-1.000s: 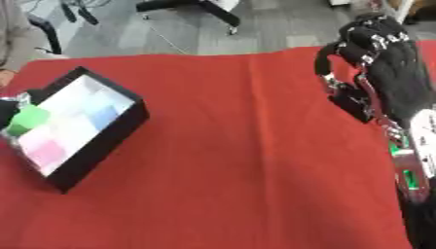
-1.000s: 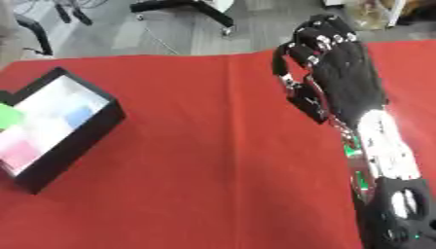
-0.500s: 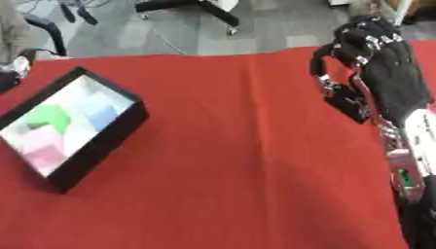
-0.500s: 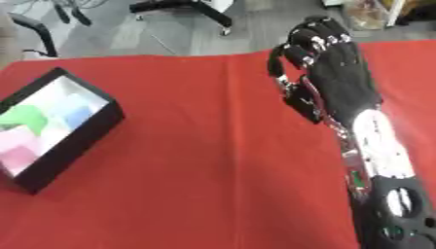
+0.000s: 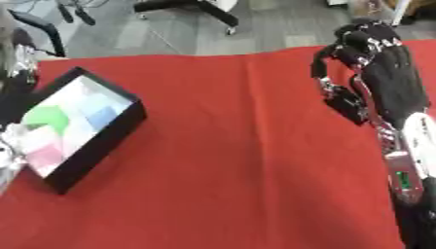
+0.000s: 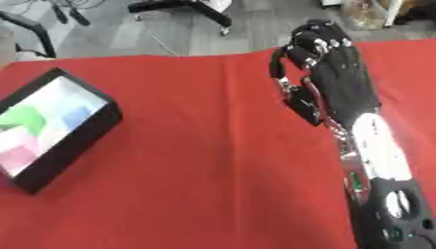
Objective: Pick up the objects with one hand, pass them to the other hand, and then place them into the box on the other side of the table.
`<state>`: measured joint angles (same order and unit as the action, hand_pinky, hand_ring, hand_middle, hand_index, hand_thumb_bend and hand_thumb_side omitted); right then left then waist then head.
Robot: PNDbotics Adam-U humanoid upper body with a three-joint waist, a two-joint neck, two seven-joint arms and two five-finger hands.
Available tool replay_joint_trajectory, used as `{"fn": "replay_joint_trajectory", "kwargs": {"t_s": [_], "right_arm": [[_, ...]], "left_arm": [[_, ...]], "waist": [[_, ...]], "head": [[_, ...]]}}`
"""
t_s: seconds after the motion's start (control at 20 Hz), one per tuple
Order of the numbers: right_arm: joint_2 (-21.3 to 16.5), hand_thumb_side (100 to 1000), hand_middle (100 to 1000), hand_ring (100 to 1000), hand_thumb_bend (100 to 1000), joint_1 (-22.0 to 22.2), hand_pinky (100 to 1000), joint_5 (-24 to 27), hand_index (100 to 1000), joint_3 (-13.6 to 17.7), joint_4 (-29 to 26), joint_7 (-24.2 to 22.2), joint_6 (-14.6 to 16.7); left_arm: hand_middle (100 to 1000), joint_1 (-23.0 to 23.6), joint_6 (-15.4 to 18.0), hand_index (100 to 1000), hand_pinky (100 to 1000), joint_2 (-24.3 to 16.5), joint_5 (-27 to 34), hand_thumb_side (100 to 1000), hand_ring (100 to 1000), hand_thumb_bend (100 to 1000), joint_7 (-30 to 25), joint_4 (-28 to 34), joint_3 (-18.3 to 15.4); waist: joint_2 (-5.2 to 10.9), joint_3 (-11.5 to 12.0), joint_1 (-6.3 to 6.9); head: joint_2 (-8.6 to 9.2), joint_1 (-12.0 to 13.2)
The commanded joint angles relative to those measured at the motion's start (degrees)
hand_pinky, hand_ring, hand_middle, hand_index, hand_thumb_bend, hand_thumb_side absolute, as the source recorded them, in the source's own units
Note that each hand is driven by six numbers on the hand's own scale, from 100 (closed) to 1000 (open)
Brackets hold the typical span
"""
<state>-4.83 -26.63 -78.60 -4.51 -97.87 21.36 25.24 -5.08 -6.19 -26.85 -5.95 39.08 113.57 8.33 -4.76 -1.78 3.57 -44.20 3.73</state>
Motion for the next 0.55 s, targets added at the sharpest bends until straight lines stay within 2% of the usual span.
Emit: {"fn": "replay_joint_trajectory", "kwargs": {"t_s": [0.05, 0.1, 0.15, 0.3, 0.45, 0.55], "right_arm": [[0.26, 100, 440, 708, 100, -0.42, 767, 3.24, 636, 0.72, -1.86, -1.47, -0.88], [0.22, 100, 440, 708, 100, -0.38, 767, 3.96, 636, 0.79, -2.06, -1.98, -0.94], [0.40, 118, 473, 759, 100, -0.27, 796, 5.46, 676, 0.57, -1.88, -2.45, -1.02], [0.37, 167, 494, 793, 100, -0.30, 819, 12.62, 706, -0.46, -0.91, -5.00, -0.81], [0.17, 199, 504, 812, 100, -0.49, 831, 19.75, 722, -0.92, -0.72, -8.50, -0.63], [-0.07, 199, 504, 812, 100, -0.54, 831, 22.49, 722, -0.71, -1.24, -10.41, -0.65]], "left_arm": [[874, -1.13, 3.69, 887, 530, 4.81, -1.55, 888, 821, 163, -2.03, 1.03, 2.08], [874, -1.20, 3.82, 887, 530, 5.46, -1.90, 888, 821, 163, -2.38, 1.03, 2.39], [871, -1.86, 3.51, 874, 521, 7.79, -1.57, 932, 817, 123, -3.24, 1.03, 3.43], [868, -4.00, 0.98, 867, 514, 13.69, 0.47, 962, 813, 107, -6.61, 1.03, 6.91], [866, -4.12, -0.05, 865, 510, 14.84, 1.44, 972, 810, 100, -9.27, 1.03, 9.75], [866, -4.05, -0.10, 865, 510, 14.98, 1.47, 972, 810, 100, -10.00, 1.03, 10.23]], "waist": [[0.51, 0.06, -0.95], [0.48, 0.06, -1.00], [0.31, -0.04, -1.28], [-0.06, -0.15, -1.66], [-0.37, -0.20, -1.98], [-0.42, -0.21, -2.04]], "head": [[0.09, -1.14], [0.09, -1.24], [0.09, -2.01], [0.09, -4.00], [0.09, -5.10], [0.09, -5.26]]}}
